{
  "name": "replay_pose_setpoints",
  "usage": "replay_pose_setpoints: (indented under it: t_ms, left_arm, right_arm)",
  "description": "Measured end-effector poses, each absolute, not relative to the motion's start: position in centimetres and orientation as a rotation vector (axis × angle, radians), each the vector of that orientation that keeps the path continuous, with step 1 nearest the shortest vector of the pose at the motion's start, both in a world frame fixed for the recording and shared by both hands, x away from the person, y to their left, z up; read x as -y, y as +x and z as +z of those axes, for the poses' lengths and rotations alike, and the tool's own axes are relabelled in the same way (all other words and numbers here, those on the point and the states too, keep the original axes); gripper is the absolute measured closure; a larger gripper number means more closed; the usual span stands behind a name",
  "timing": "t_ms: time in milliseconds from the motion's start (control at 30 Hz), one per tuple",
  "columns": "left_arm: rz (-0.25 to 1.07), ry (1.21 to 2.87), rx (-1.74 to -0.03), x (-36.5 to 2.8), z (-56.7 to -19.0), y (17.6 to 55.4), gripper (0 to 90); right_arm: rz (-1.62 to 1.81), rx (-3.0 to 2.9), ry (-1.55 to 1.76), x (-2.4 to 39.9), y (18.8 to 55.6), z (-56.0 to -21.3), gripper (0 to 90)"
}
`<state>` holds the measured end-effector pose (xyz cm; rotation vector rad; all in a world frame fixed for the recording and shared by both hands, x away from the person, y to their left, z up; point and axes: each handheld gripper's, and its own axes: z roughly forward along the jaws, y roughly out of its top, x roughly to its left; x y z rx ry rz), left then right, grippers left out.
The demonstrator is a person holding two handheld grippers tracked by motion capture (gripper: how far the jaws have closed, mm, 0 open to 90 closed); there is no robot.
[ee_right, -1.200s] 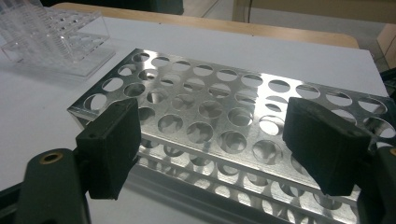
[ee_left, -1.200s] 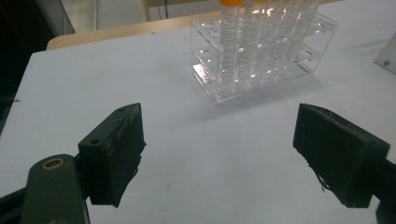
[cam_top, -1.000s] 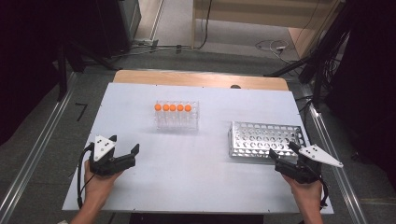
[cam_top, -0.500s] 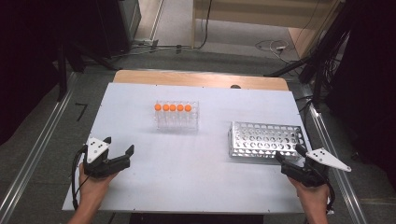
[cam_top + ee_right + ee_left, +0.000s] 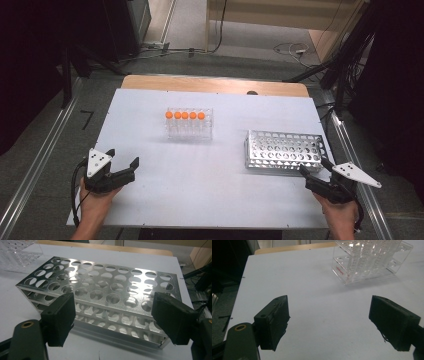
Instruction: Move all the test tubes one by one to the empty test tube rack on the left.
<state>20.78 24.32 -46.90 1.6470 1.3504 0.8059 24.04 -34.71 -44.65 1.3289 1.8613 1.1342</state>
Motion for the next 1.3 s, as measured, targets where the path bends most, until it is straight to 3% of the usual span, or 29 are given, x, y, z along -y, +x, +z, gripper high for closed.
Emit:
replay_pose_setpoints:
  t_ms: [1300]
  left_arm:
    - [0.771,1.661,-1.404,-25.5,-47.8,20.7,17.2]
  right_arm:
    - [1.086,-1.793,1.401,37.6,23.2,-45.1,17.9]
